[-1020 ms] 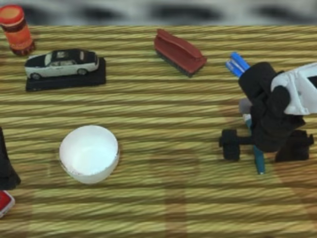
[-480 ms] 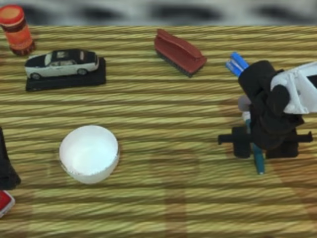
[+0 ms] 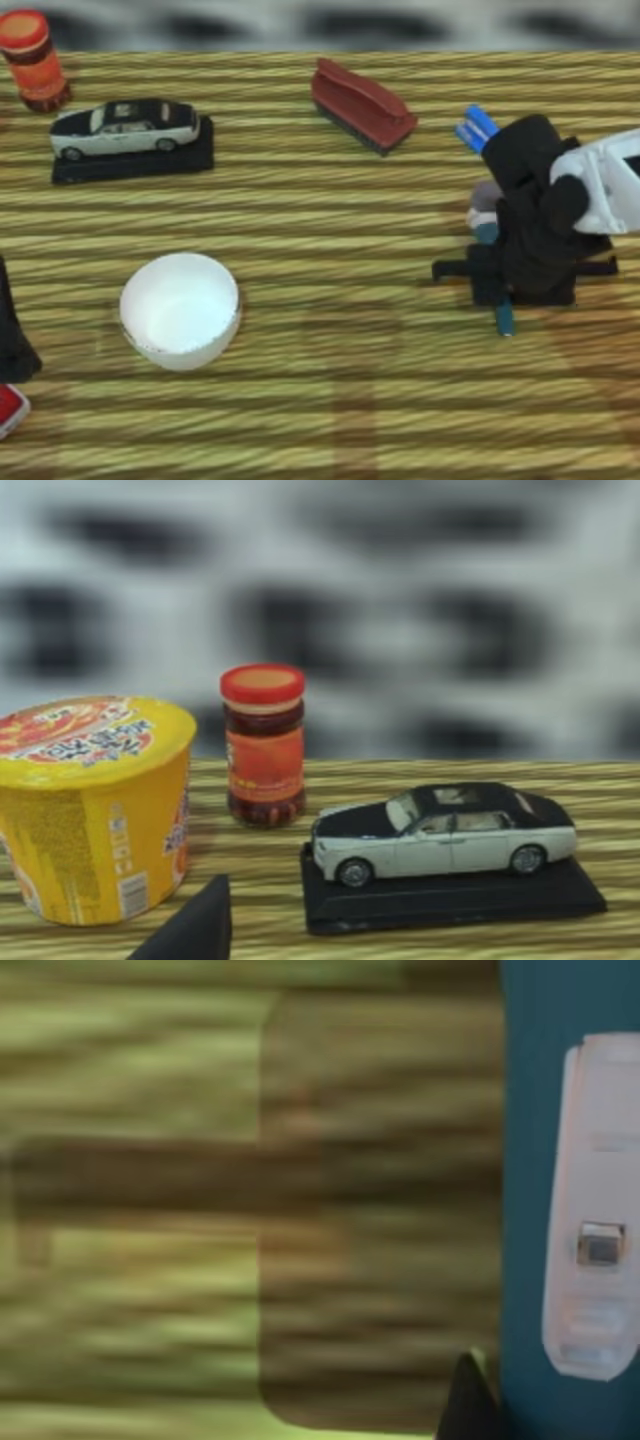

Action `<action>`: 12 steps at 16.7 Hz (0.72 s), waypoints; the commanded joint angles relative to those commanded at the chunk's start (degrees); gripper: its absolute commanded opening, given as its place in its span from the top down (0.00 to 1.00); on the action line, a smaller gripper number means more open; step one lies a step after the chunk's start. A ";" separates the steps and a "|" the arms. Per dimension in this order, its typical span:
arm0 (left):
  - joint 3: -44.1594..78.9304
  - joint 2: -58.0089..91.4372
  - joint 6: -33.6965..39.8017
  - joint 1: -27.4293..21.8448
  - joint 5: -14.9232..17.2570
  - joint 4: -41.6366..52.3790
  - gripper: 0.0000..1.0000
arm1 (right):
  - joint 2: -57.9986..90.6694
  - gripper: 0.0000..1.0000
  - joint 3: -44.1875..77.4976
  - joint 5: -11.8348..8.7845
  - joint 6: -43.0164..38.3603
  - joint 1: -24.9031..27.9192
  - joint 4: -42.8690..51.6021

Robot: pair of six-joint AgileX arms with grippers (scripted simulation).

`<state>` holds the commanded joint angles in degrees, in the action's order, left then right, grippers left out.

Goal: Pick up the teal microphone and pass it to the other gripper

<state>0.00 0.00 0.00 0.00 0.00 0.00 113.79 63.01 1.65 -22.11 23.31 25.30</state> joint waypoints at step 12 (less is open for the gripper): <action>0.00 0.00 0.00 0.00 0.00 0.00 0.00 | -12.39 1.00 -14.92 -16.14 14.38 -0.22 -56.05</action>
<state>0.00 0.00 0.00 0.00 0.00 0.00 101.40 48.09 -14.50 -7.74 23.09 -30.75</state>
